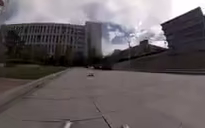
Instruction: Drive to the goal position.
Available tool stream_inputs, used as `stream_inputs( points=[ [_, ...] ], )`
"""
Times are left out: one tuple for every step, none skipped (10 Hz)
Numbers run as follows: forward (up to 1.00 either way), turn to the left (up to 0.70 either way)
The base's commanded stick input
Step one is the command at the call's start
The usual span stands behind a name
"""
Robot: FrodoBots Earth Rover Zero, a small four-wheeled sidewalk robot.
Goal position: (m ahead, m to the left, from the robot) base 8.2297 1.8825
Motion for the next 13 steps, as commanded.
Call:
stream_inputs(
  points=[
    [1.0,0.0],
    [1.0,0.0],
    [1.0,0.0],
    [1.0,0.0],
    [1.0,0.0],
    [1.0,0.0],
    [1.0,0.0],
    [1.0,0.0],
    [1.0,0.0],
    [1.0,0.0],
    [1.0,0.0],
    [1.0,0.0],
    [1.0,0.0]
  ],
)
